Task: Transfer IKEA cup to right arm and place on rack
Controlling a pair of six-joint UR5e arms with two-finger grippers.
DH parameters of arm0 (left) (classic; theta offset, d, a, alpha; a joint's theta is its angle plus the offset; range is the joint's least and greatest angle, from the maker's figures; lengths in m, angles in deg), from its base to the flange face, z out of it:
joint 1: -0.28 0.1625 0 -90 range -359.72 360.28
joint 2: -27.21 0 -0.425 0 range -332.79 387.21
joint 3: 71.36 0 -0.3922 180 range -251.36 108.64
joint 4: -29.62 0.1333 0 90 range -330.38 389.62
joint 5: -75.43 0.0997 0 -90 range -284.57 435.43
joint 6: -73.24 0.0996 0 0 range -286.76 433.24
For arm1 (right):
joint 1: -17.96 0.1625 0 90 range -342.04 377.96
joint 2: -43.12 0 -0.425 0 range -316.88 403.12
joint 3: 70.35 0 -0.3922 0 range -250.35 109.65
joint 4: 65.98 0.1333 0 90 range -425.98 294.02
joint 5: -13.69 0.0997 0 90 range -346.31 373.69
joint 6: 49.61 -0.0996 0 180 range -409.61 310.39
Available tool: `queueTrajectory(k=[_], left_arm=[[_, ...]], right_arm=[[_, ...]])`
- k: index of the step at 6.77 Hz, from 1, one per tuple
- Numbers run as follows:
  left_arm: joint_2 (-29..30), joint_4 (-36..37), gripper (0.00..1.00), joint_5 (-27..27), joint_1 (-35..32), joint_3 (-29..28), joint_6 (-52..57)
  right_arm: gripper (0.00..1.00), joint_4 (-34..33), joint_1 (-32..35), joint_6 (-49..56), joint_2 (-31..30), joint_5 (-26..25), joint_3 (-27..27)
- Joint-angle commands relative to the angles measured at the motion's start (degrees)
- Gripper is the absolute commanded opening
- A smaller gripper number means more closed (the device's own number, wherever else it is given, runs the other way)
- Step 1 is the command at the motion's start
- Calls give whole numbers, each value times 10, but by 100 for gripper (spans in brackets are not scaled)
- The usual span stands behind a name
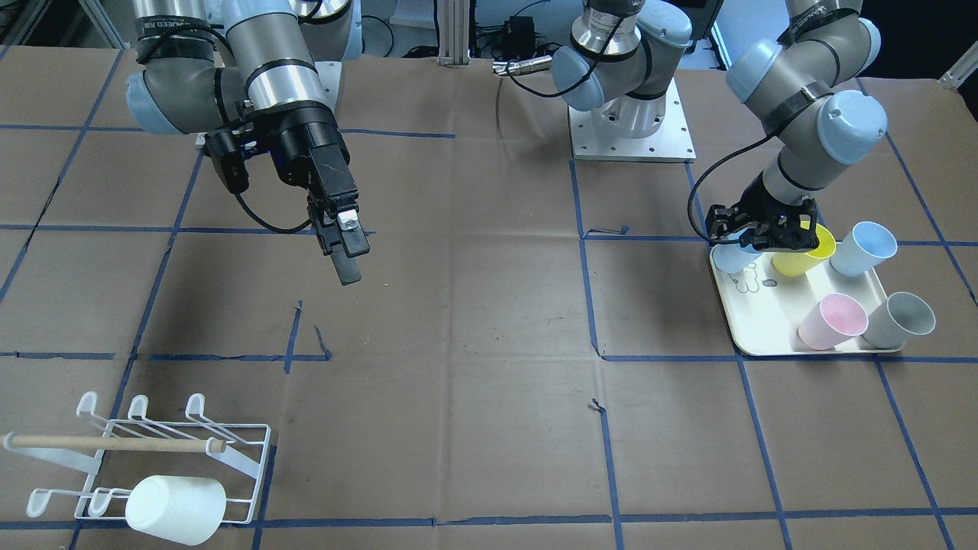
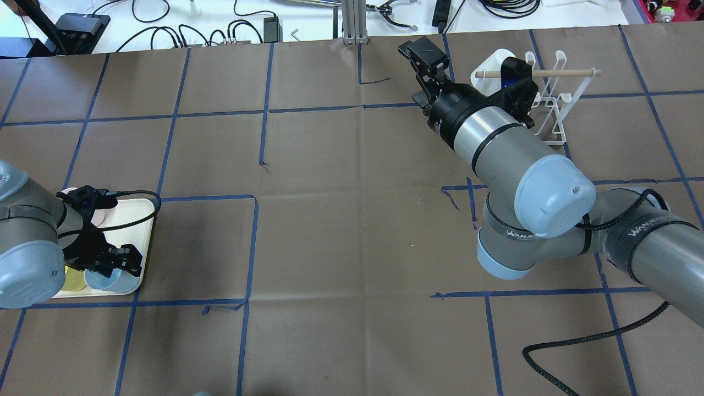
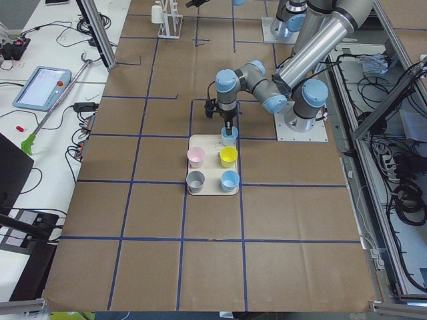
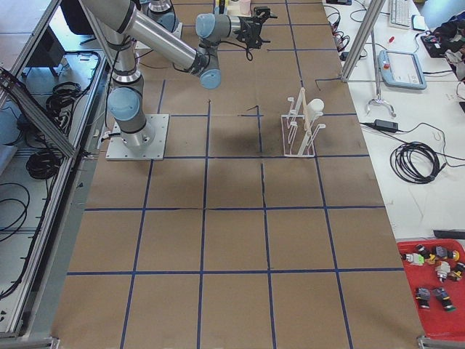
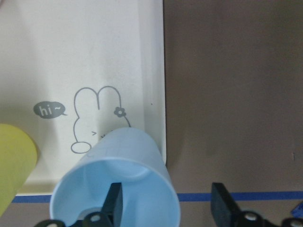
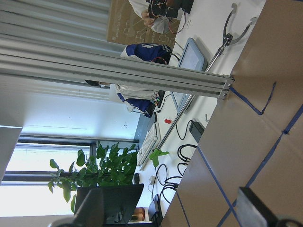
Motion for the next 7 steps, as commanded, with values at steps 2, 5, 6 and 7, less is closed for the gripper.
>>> queueTrajectory(k=[2, 5, 6, 7], left_arm=[[3, -3, 0, -3, 0, -30, -2], [-7, -54, 0, -6, -10, -106, 0], [0, -128, 0, -8, -11, -173, 0], [7, -212, 0, -8, -20, -254, 0]], right_arm=[[100, -9, 5, -62, 1, 1, 2], [100, 1, 5, -60, 3, -1, 0], [100, 1, 5, -60, 3, -1, -3], [100, 1, 6, -59, 5, -1, -4]])
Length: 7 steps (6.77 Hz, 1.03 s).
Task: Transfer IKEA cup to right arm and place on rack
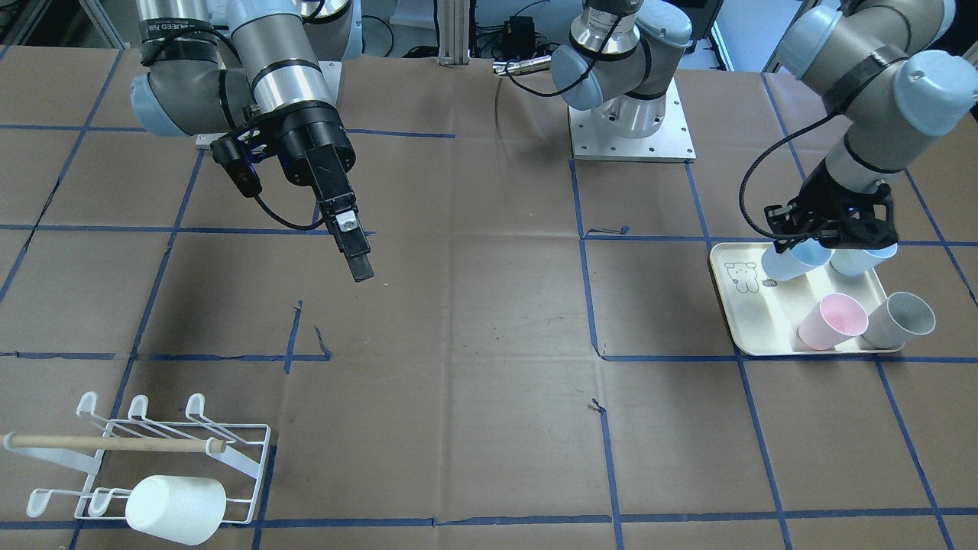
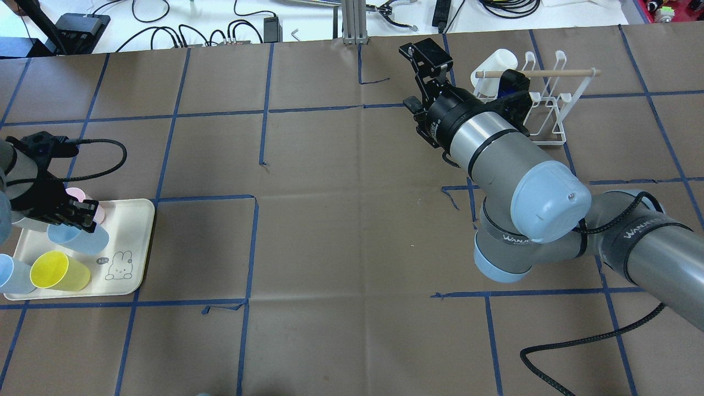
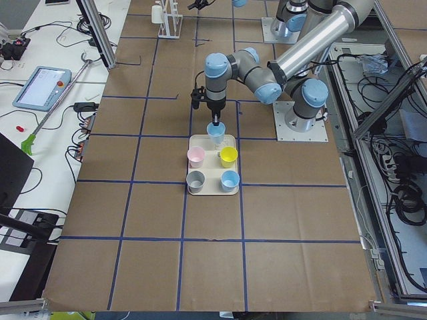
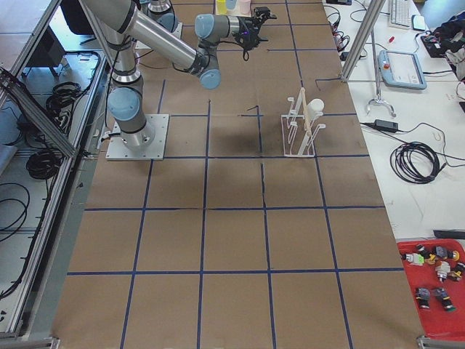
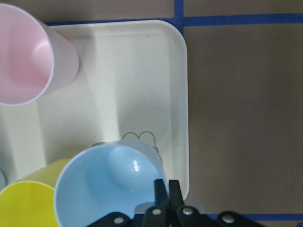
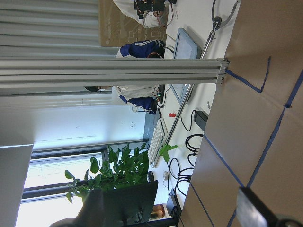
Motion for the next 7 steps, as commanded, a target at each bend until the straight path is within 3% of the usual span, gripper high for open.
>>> queueTrajectory(k=[1, 3, 4, 5, 7], left_arm=[[18, -159, 0, -1, -22, -164, -1], [88, -227, 0, -6, -52, -292, -1], [101, -228, 0, -49, -70, -317, 2], [104, -216, 0, -116, -83, -319, 3], [111, -145, 0, -311, -92, -298, 16]], right_arm=[[100, 0, 0, 1, 2, 0, -2], [100, 0, 0, 1, 3, 0, -3], [100, 0, 0, 0, 3, 0, -3], [100, 0, 0, 1, 3, 0, -3], [100, 0, 0, 1, 1, 0, -3]])
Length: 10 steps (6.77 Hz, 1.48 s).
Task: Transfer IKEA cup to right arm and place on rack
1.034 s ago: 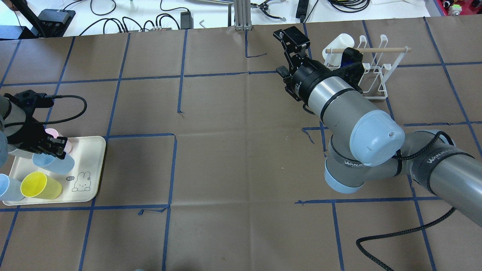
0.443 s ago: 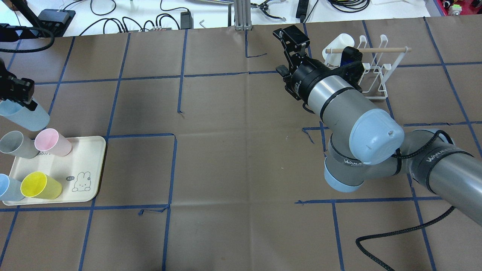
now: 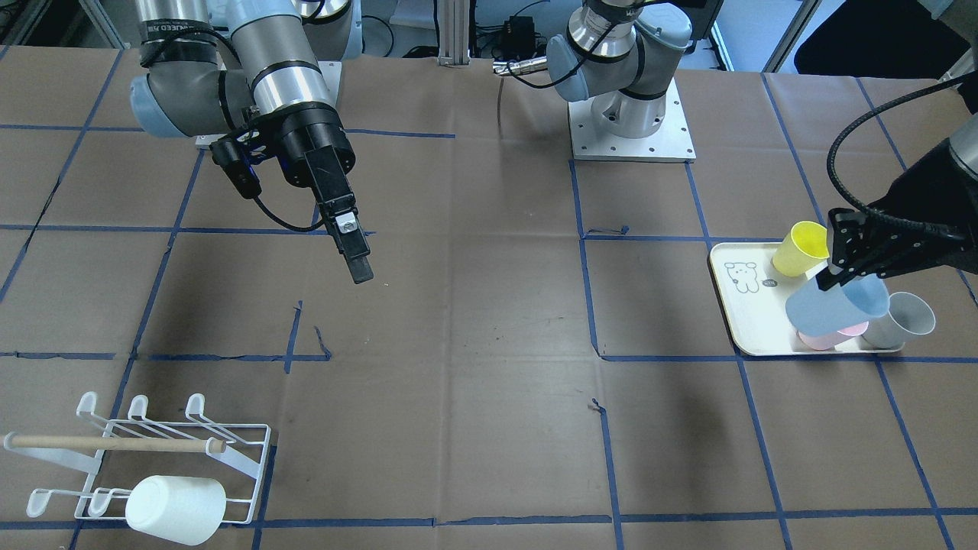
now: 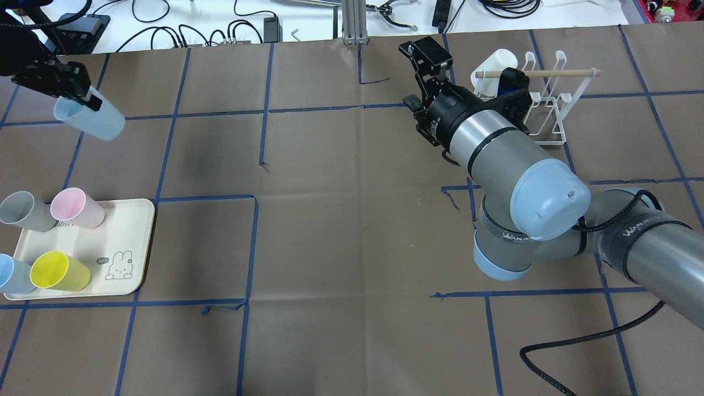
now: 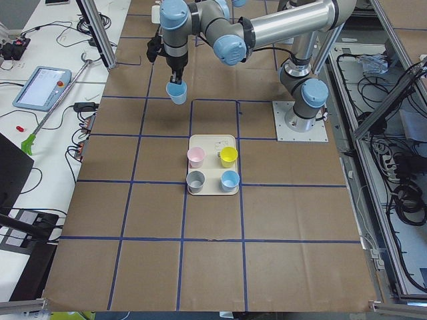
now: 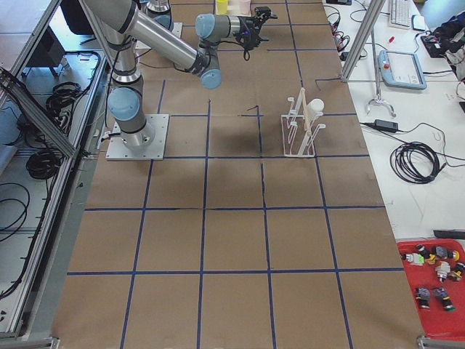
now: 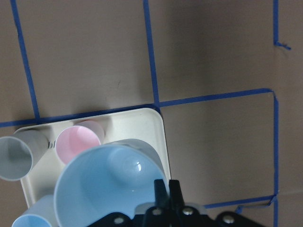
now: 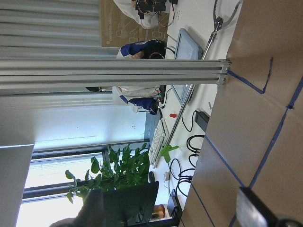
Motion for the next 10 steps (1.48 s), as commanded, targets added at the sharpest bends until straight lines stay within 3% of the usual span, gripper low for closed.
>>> queueTrajectory(k=[1, 2, 6, 8, 10], left_arm=[[15, 93, 0, -214, -11, 25, 12], [16, 149, 0, -265, -20, 47, 14], [23, 563, 1, -368, -110, 212, 9], [24, 707, 3, -440, -134, 292, 8], [31, 850, 4, -466, -150, 364, -26]], right_arm=[[100, 0, 0, 0, -1, 0, 1], [100, 0, 0, -1, -1, 0, 1], [100, 0, 0, 0, 0, 0, 1], [100, 0, 1, -1, -2, 0, 2], [100, 1, 3, 0, -5, 0, 3]])
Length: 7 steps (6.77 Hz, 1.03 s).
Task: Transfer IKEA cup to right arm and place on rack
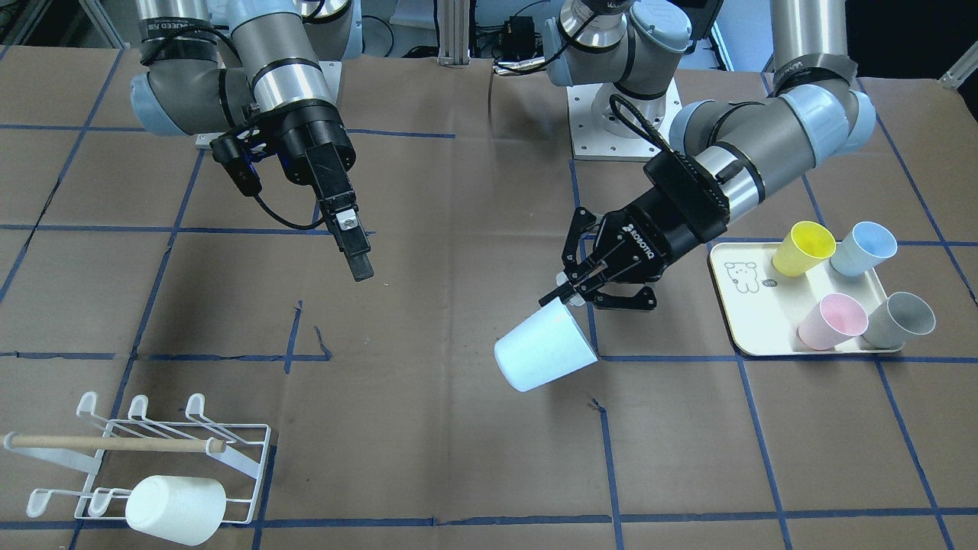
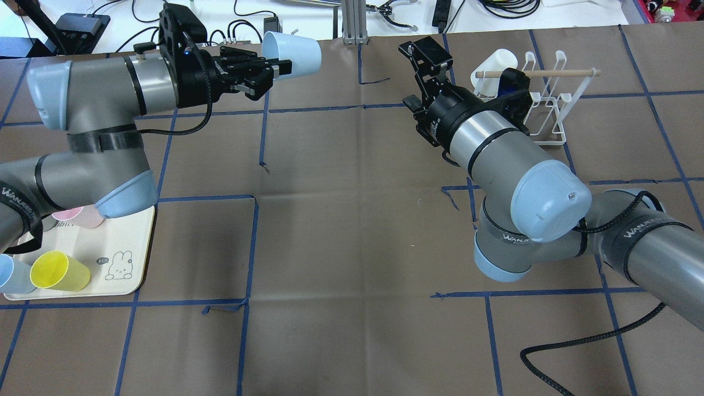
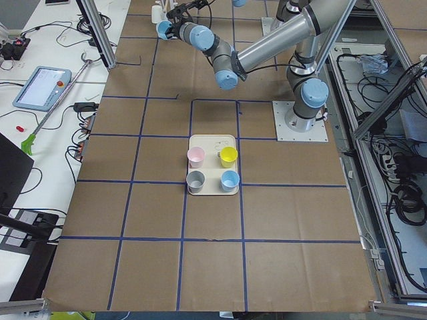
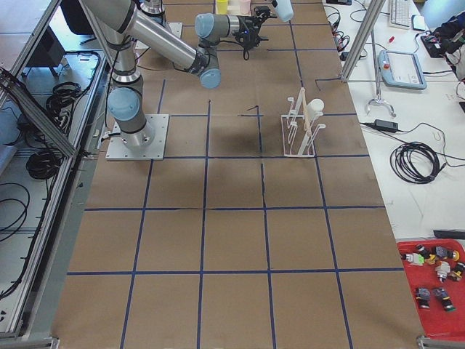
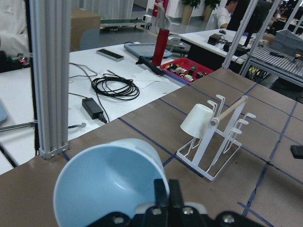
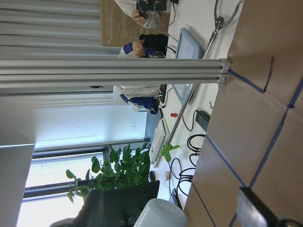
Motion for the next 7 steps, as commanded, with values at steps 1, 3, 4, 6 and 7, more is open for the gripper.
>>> queueTrajectory(k=[1, 3, 4, 6, 7], left_arm=[[7, 153, 4, -14, -20, 71, -39], [20, 316, 4, -8, -40, 123, -126], [41, 376, 6, -6, -41, 121, -177], [41, 390, 9, -5, -42, 101, -221], [42, 390, 9, -5, -42, 101, -223]], right_arm=[[100, 1, 3, -1, -1, 3, 2], [100, 3, 14, -8, 1, 0, 2], [100, 45, 18, -10, 0, 1, 1], [100, 66, 21, -36, -1, -2, 1], [100, 91, 24, -51, -3, -2, -2]])
